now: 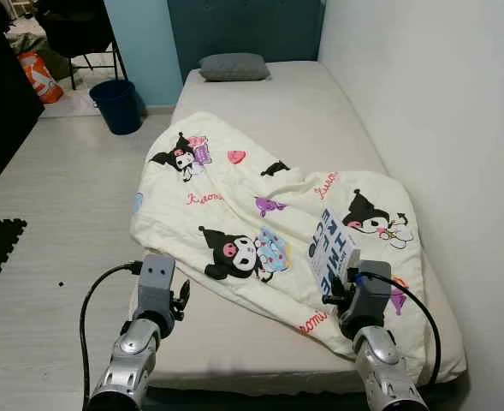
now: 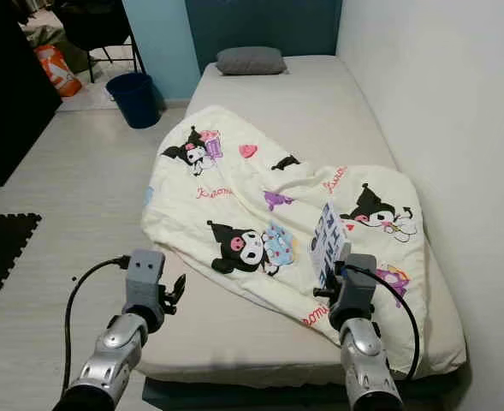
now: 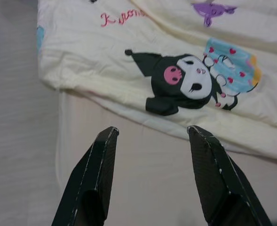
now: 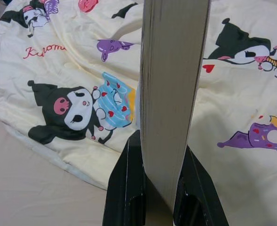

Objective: Clean up the room

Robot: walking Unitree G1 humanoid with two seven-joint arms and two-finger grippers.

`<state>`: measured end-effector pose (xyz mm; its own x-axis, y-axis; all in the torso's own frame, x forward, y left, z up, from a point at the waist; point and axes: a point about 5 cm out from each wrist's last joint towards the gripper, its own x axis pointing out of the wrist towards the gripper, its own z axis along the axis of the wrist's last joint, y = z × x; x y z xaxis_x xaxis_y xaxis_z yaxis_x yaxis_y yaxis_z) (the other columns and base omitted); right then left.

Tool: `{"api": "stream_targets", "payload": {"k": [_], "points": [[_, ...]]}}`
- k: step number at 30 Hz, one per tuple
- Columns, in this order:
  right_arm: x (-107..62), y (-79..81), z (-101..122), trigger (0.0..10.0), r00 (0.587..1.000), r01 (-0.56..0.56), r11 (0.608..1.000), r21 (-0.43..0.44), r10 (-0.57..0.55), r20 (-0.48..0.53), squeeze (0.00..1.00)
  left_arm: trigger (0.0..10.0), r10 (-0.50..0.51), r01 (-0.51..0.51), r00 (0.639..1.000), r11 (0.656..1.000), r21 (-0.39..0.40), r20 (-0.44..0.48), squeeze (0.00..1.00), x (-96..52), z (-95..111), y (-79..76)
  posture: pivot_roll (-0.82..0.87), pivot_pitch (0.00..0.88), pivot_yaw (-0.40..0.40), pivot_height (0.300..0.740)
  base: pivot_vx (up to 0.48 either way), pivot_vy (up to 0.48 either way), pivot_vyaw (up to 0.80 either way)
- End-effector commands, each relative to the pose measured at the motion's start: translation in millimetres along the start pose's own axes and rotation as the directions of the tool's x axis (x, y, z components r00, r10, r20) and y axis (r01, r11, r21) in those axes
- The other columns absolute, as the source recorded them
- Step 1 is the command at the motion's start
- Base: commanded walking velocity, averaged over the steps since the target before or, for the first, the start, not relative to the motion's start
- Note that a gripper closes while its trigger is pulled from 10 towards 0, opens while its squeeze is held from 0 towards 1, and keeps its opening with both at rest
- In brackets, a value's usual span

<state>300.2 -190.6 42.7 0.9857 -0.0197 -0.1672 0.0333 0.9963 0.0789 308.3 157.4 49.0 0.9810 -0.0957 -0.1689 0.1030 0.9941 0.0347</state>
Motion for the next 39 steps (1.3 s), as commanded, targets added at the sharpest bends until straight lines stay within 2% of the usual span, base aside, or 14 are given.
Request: {"api": "stream_targets", "payload": {"k": [1,9,39], "points": [[-1.5,2.1,-0.1,10.0,1.000,0.004,1.000,0.017,-0.004,0.014,0.00,10.0,-0.014,0.014,1.000,1.000,0.020,0.006,0.00,1.0,2.7,2.0,0.03,0.145,0.018,0.740,0.000,0.000,0.00],[-4.0,3.6,-4.2,10.0,1.000,0.003,1.000,0.025,-0.003,0.011,0.00,10.0,-0.022,0.022,1.000,1.000,0.002,0.013,0.00,0.7,4.3,0.1,0.03,0.147,0.022,0.740,0.000,0.064,0.00],[-0.3,6.8,-1.7,10.0,1.000,-0.005,0.999,0.042,0.004,0.015,0.00,10.0,-0.047,0.047,0.999,0.999,-0.004,0.025,0.00,-0.2,6.9,1.8,0.04,0.148,0.023,0.740,0.000,0.378,0.00]]}}
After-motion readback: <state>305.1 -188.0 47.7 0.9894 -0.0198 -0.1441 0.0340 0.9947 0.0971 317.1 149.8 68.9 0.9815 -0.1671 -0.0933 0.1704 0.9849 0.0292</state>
